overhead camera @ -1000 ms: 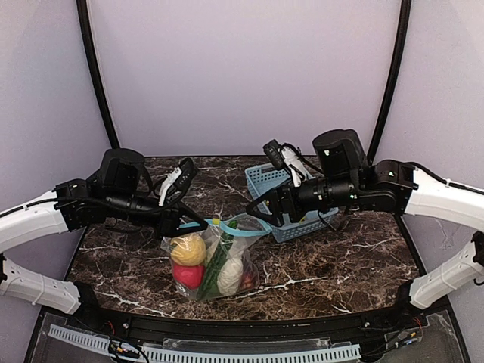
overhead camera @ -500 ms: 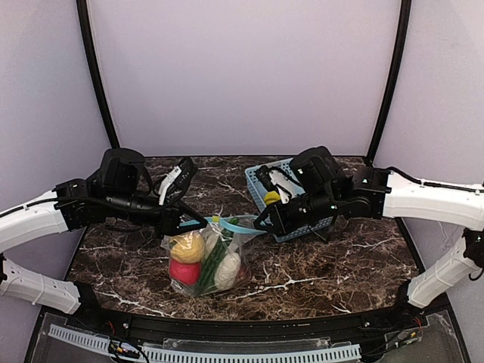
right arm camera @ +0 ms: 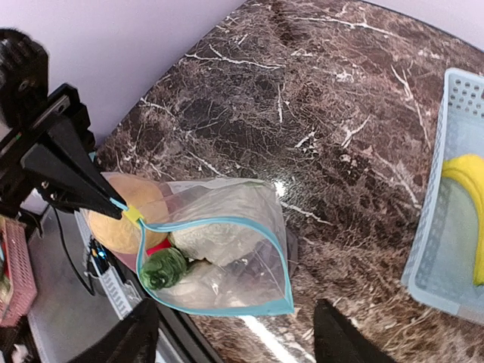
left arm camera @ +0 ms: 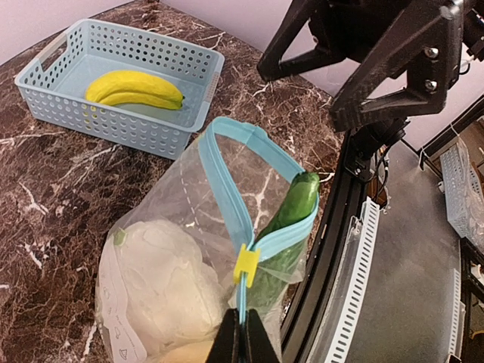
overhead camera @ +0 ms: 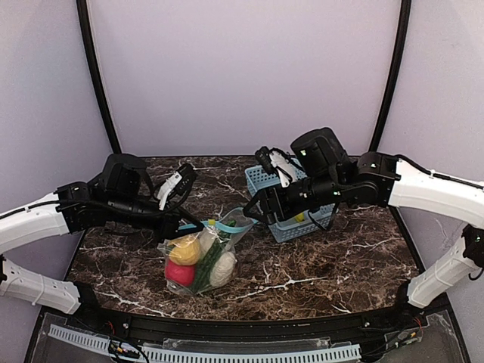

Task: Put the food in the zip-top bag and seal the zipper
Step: Adjust the zipper food storage bag at the center of the board.

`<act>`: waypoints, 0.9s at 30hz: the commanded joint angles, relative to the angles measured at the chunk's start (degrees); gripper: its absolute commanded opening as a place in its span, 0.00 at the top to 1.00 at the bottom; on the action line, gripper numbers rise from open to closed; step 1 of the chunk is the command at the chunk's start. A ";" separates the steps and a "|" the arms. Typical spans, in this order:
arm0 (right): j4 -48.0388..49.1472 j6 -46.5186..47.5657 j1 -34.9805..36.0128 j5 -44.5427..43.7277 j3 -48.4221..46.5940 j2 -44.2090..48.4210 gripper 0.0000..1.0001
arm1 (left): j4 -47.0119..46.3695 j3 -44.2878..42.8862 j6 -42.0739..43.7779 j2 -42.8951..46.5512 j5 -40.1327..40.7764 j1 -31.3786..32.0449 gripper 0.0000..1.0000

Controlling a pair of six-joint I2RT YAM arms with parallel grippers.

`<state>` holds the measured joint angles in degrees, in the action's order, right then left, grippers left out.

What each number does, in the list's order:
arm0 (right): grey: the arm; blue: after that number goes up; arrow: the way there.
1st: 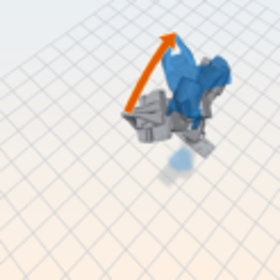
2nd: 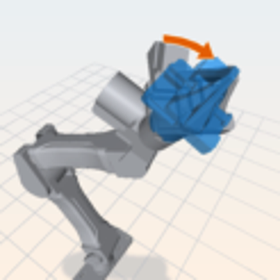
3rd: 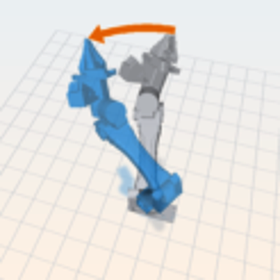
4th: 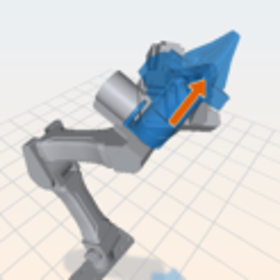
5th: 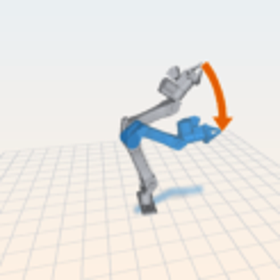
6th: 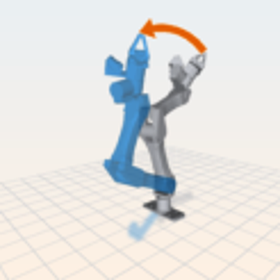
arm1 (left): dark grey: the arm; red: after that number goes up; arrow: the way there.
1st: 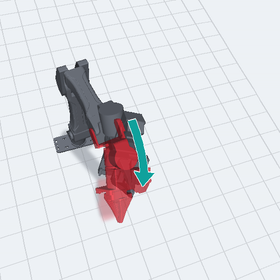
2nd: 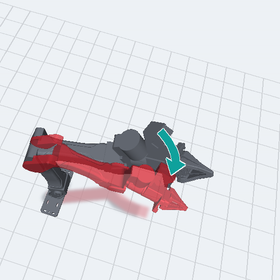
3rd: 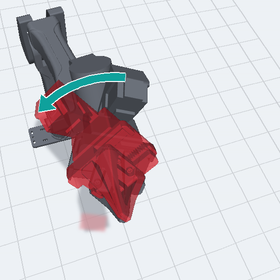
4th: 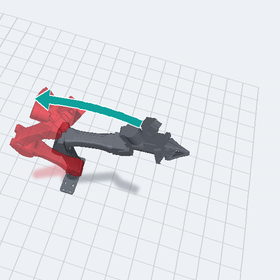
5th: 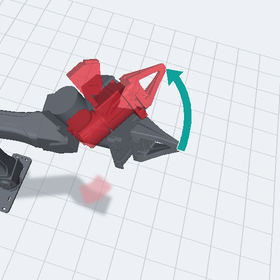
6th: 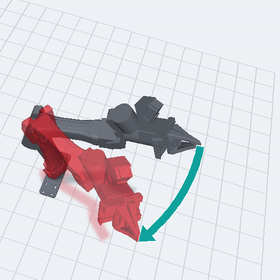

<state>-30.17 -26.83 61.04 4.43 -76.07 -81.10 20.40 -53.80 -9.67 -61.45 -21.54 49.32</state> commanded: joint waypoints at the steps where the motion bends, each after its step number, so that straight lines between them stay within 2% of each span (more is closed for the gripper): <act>1: -0.79 -0.72 1.16 -1.58 -0.70 -0.46 0.20 | -3.41 2.18 -1.23 1.86 -1.00 -0.30 0.99; 3: -1.03 -0.77 1.79 -1.85 -1.63 -0.83 0.10 | -3.93 2.83 -1.58 1.86 -1.31 -0.31 0.99; 6: -1.08 -1.47 2.43 -2.98 -2.23 -1.90 0.05 | -4.60 3.79 -1.98 2.28 -1.31 -0.29 0.99; 14: -0.36 -4.30 2.63 -4.24 -2.63 -5.48 0.04 | -4.86 4.49 -2.25 3.62 -1.20 -0.32 0.99; 17: -0.74 -5.79 2.35 -7.34 -2.42 -6.80 0.04 | -4.97 4.59 -2.34 4.09 -1.50 -0.32 0.99; 27: -1.66 -8.92 -0.71 -5.30 -0.84 -9.83 0.04 | -5.52 4.95 -2.43 5.33 -1.77 -0.39 0.99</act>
<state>-30.94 -33.69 62.37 -0.19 -77.41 -89.19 17.26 -49.54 -11.86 -58.50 -21.74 48.95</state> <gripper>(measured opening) 0.961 0.010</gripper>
